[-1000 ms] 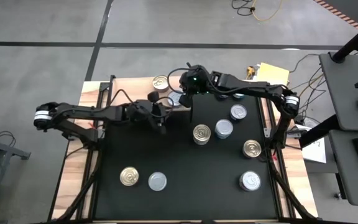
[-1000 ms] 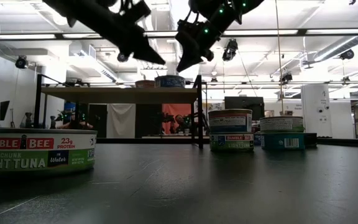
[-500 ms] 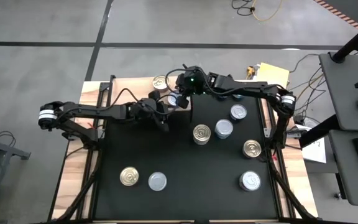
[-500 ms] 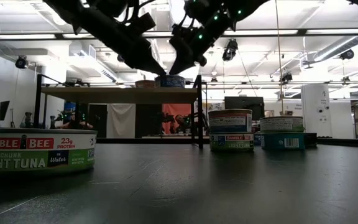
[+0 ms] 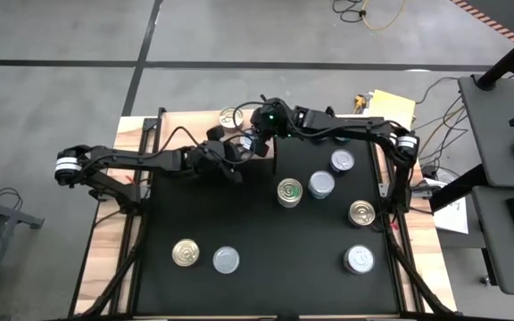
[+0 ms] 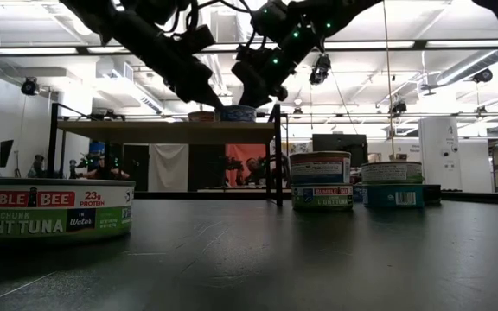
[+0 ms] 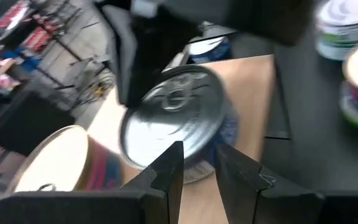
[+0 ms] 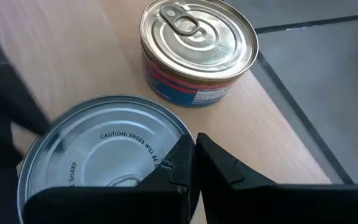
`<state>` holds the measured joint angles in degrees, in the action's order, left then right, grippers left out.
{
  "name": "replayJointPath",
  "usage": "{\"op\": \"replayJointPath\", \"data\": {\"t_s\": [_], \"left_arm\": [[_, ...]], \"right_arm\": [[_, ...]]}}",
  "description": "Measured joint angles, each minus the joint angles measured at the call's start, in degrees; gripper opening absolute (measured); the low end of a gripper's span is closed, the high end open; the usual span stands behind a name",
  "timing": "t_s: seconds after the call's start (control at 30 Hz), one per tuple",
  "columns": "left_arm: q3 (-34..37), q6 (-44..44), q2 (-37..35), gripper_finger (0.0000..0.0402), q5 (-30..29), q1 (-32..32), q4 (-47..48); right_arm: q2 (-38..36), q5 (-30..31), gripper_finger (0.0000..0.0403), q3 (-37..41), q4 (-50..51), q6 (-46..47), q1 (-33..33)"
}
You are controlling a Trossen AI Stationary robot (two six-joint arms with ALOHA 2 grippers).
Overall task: Stack canned seafood by type on shelf
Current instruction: Put the blue tuna can on the shelf
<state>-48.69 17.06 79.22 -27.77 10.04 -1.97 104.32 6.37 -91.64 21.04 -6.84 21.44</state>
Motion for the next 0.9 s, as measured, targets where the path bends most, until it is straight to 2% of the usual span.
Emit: {"op": "replayJointPath", "data": {"t_s": [0.7, 0.9], "left_arm": [[0.09, -1.53, 0.0, 0.0075, -0.68, 1.48, -0.12], [0.09, -2.12, 0.07, 0.0075, -6.26, 1.65, -0.16]], "right_arm": [[-2.38, -0.82, 0.0013, 0.11, 6.44, 6.33, -0.25], [-2.5, -0.77, 0.0013, 0.09, 7.88, 7.57, -0.44]]}}
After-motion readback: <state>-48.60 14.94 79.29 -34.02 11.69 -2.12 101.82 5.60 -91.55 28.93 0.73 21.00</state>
